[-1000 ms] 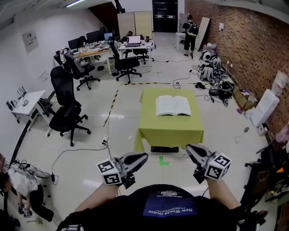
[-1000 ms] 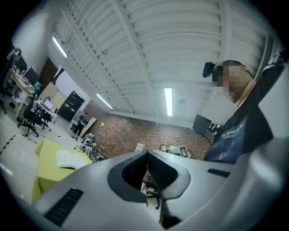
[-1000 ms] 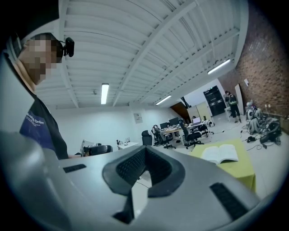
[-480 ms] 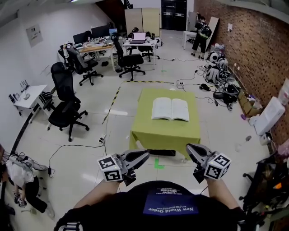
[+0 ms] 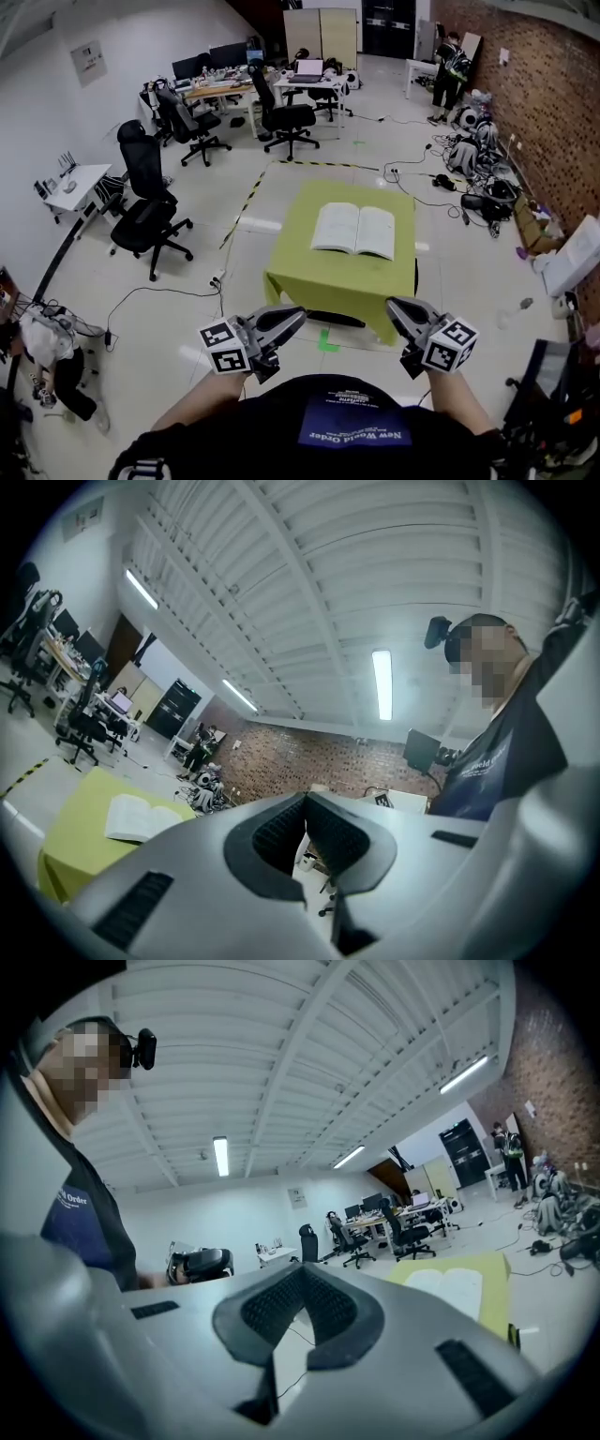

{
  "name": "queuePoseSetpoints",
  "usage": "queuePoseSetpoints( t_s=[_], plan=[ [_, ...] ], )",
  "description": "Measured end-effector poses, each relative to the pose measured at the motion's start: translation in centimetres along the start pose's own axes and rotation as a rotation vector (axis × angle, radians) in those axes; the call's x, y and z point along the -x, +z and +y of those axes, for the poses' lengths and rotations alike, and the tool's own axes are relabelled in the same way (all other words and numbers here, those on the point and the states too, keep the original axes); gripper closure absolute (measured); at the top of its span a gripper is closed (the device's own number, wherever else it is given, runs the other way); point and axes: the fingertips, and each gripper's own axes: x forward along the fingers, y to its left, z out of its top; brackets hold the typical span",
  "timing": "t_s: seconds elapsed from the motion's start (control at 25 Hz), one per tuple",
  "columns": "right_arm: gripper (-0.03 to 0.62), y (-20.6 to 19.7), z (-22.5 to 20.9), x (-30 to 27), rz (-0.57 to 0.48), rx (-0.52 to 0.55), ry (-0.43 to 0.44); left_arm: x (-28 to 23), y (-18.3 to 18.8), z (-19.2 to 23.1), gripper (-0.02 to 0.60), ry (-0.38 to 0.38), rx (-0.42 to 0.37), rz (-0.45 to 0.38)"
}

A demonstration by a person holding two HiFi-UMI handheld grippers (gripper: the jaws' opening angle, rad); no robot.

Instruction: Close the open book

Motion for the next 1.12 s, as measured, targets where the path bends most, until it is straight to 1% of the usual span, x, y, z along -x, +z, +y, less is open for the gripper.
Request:
queuePoseSetpoints(
  t_s=[0.12,0.28,0.4,0.56,0.72,0.92,1.12],
  plan=[
    [0.608,0.1,-1.4,-1.2,0.012,0.009,0.0,-0.9,0.4,2.1,0.575,-0.001,0.01,0.001],
    [0.608,0.4,-3.2,-3.7,0.021,0.008,-0.037,-1.6,1.3,5.3,0.575,-0.04,0.019,0.002],
    [0.608,2.0,-4.4,-6.7,0.013,0.029,-0.065,-1.8,3.4,8.7,0.575,-0.073,0.011,-0.005],
    [0.608,4.3,-5.7,-11.3,-0.018,0.043,-0.099,-1.5,6.6,13.5,0.575,-0.125,-0.005,0.012],
    [0.608,5.6,-7.0,-15.2,-0.046,0.033,-0.151,-0.8,8.9,17.6,0.575,-0.169,-0.011,0.027],
    [0.608,6.0,-8.0,-18.7,-0.053,0.033,-0.185,0.0,10.6,22.4,0.575,-0.19,-0.009,0.038],
    [0.608,5.5,-10.2,-20.3,-0.029,0.007,-0.203,-0.4,10.1,25.7,0.575,-0.18,0.025,0.047]
  ],
)
